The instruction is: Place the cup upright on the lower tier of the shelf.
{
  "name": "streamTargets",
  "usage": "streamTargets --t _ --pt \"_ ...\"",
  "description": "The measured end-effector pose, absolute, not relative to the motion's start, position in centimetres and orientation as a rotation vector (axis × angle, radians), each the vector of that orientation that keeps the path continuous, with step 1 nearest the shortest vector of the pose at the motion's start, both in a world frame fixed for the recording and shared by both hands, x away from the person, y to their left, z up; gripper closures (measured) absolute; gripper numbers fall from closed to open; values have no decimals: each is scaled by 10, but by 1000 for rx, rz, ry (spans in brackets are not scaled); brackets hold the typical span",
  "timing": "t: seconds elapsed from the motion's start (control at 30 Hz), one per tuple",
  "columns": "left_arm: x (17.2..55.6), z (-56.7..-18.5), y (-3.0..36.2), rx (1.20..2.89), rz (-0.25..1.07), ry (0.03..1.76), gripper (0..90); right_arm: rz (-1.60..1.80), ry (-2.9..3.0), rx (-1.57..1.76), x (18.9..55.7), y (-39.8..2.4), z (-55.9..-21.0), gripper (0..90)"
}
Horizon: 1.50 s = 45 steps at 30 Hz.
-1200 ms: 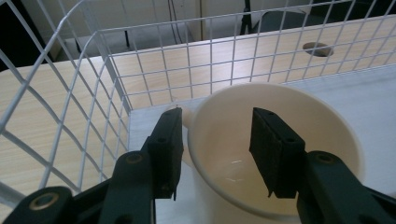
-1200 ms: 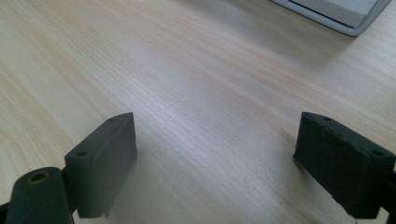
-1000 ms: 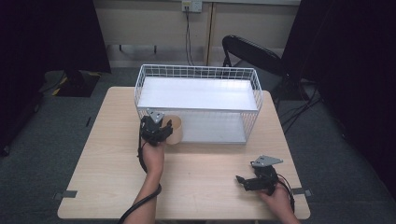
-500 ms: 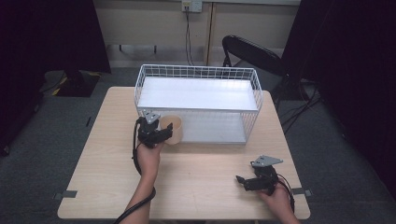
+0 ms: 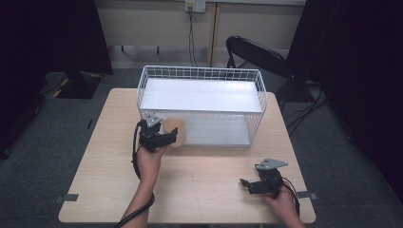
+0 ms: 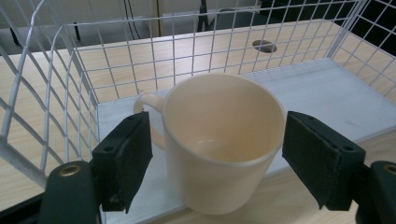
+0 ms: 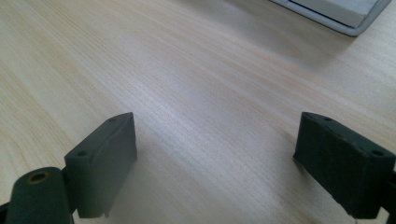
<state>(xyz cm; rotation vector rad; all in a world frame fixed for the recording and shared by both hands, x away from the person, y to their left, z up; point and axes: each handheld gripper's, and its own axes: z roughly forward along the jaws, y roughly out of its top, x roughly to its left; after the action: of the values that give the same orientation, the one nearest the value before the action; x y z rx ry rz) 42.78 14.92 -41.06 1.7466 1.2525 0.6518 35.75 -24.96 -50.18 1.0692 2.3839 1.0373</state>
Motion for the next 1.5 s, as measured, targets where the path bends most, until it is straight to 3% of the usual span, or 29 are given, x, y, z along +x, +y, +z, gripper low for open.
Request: streamTargets --t 0.93,1.5 --pt "421 -438 142 1817 603 1246 169 1037 2384 1069 357 -250 -502 120" --pt "426 -452 138 1797 604 1311 307 1037 2384 1069 358 -250 -502 120"
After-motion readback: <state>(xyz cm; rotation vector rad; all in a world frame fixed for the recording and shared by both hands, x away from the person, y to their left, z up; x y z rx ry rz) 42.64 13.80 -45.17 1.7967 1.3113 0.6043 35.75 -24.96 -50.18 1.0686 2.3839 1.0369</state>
